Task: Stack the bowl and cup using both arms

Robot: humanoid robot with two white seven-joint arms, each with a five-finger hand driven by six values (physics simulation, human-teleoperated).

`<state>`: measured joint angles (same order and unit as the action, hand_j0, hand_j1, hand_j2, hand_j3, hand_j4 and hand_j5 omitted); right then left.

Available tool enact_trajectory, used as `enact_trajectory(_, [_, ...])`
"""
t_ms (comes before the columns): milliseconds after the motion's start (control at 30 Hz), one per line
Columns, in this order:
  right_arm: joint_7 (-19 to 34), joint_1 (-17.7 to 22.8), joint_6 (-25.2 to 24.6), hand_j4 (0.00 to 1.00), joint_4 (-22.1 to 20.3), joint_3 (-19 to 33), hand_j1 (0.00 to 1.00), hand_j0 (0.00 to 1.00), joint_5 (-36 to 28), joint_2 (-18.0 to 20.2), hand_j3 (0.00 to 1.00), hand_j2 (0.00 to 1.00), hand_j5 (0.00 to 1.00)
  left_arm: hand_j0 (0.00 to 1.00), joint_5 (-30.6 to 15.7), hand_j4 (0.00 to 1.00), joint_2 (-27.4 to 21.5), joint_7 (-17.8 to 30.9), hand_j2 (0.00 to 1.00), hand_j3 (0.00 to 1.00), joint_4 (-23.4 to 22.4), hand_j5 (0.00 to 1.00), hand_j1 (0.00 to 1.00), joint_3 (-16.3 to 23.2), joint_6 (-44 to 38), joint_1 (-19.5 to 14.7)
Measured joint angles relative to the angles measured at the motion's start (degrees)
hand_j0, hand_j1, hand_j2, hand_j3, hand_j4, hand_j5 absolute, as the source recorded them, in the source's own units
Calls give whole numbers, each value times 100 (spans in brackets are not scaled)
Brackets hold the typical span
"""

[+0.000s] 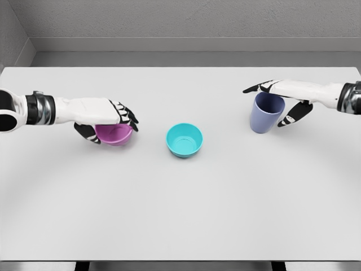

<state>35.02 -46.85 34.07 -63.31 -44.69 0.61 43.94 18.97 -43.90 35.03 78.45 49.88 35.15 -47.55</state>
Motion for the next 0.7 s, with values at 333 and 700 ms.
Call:
enact_trajectory(333, [0, -9, 0, 100, 176, -2, 100, 100, 21, -47, 100, 100, 100, 82, 11, 82, 66, -2, 82, 82, 131, 82, 82, 15, 2, -114])
enact_trajectory(700, [0, -62, 1, 100, 317, -86, 100, 100, 32, -121, 100, 100, 100, 81, 25, 81, 253, -1, 81, 81, 239, 81, 81, 41, 1, -211])
